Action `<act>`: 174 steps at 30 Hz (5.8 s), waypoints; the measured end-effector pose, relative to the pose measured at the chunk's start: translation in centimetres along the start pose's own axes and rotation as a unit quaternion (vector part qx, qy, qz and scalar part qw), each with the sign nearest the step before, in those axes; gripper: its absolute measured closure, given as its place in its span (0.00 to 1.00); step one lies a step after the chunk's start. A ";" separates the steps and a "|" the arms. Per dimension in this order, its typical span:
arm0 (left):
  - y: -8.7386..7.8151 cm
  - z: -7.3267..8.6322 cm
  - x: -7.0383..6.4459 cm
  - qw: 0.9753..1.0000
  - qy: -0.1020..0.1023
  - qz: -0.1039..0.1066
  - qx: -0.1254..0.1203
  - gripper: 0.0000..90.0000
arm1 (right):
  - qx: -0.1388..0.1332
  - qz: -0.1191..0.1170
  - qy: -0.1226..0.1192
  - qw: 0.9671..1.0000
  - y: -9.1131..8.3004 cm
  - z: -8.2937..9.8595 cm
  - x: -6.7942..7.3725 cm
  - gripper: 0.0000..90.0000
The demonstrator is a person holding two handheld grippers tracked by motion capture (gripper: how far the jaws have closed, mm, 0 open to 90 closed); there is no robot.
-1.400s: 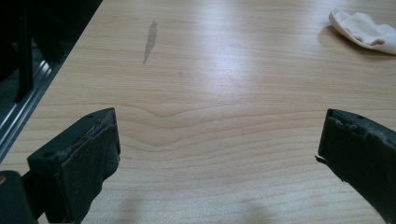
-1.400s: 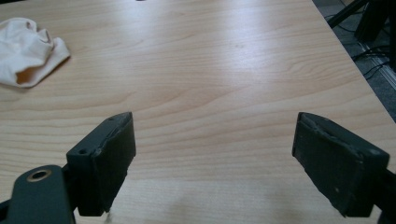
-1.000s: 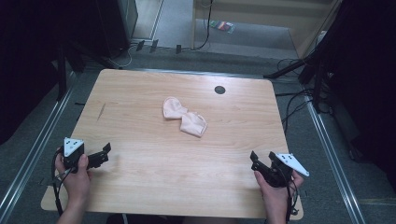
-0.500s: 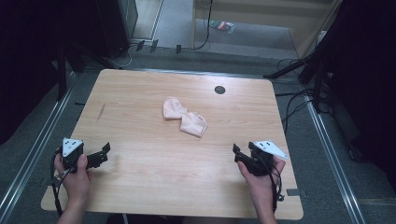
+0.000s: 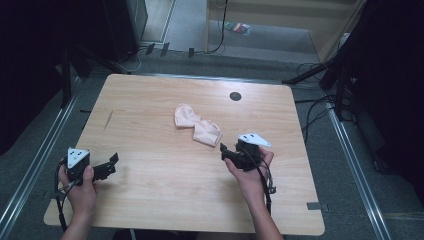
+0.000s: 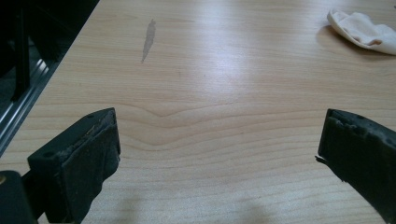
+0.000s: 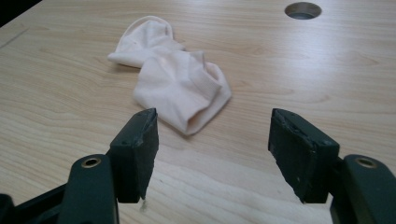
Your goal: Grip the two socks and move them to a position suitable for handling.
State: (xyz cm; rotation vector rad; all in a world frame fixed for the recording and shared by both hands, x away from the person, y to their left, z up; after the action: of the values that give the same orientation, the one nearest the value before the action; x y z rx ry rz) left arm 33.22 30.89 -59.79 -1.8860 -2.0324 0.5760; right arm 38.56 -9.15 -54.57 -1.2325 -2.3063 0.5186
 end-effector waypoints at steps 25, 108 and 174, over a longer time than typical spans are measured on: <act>0.1 0.0 0.3 1.000 0.000 -0.019 0.002 0.00 | 0.062 0.001 -0.023 0.998 9.3 -1.2 1.9 0.35; -3.1 0.4 -13.3 0.978 0.100 0.185 0.003 0.00 | 0.100 -0.128 -0.134 0.978 6.6 4.2 11.3 0.72; -3.1 -0.6 -16.0 0.952 0.131 0.272 0.053 1.00 | 0.021 -0.160 -0.150 0.975 -3.1 4.6 4.5 1.00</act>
State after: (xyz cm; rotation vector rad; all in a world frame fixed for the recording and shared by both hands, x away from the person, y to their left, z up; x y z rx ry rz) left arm 32.18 14.81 -57.01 -2.3149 -1.2871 0.5099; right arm 31.70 -7.44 -55.69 -0.7788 -2.6628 0.6687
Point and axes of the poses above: each handheld gripper's, and its own axes: y roughly forward along the jaws, z roughly out of its underside, x roughly to its left, the point moved 10 cm from there along y, roughly forward along the jaws, and after that the axes turned 9 degrees about -z, right-handed, at the moved point
